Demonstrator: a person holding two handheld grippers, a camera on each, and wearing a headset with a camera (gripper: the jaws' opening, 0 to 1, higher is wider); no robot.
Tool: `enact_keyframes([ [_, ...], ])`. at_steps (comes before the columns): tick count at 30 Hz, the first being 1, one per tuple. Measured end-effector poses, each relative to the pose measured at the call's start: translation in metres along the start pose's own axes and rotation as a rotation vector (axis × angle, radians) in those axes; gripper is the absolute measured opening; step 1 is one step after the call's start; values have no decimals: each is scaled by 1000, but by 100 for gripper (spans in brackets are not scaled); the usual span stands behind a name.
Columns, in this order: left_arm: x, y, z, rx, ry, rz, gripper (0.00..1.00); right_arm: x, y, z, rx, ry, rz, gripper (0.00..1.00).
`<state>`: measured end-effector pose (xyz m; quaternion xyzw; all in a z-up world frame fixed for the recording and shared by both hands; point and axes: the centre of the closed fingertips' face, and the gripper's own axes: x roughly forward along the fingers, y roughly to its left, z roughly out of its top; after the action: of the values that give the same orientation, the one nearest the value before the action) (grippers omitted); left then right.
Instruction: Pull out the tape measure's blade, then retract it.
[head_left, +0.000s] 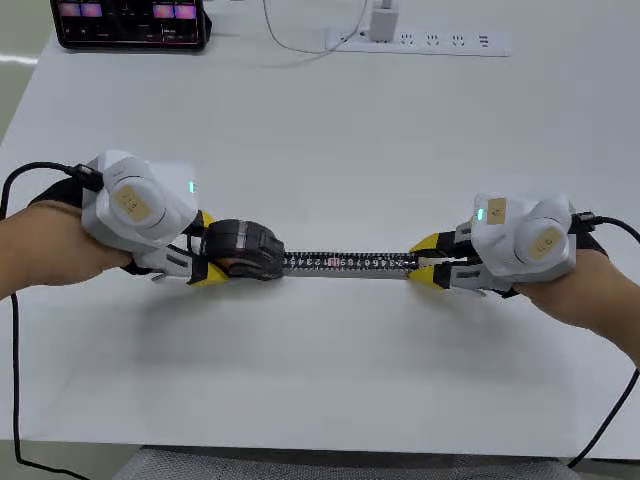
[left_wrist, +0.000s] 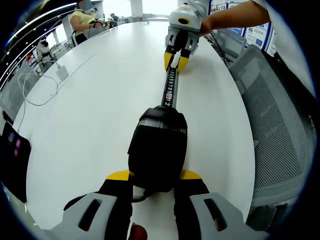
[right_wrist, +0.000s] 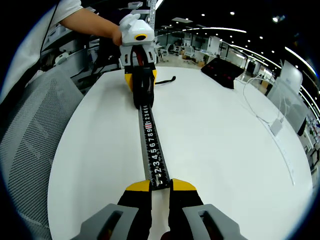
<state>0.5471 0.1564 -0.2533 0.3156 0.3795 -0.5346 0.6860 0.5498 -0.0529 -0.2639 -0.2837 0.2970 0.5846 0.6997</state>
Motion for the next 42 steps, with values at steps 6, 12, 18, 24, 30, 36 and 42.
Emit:
enact_keyframes([
  [6,0,0,0,1,1,1,27,-3,-1,-4,-3,6,-4,7],
  [12,0,0,0,2,0,0,27,-6,-1,-9,-6,18,-3,7],
  [18,0,0,0,2,-2,0,27,-11,-3,-13,-9,31,-4,7],
  [24,0,0,0,2,-1,0,27,-15,-3,-16,-9,41,-6,7],
  [30,0,0,0,2,-1,1,27,-19,-3,-18,-12,48,-8,7],
  [36,0,0,0,2,-1,2,27,-23,-4,-22,-13,57,-8,7],
  [42,0,0,1,-1,-3,2,27,-27,-5,-27,-11,68,-11,7],
])
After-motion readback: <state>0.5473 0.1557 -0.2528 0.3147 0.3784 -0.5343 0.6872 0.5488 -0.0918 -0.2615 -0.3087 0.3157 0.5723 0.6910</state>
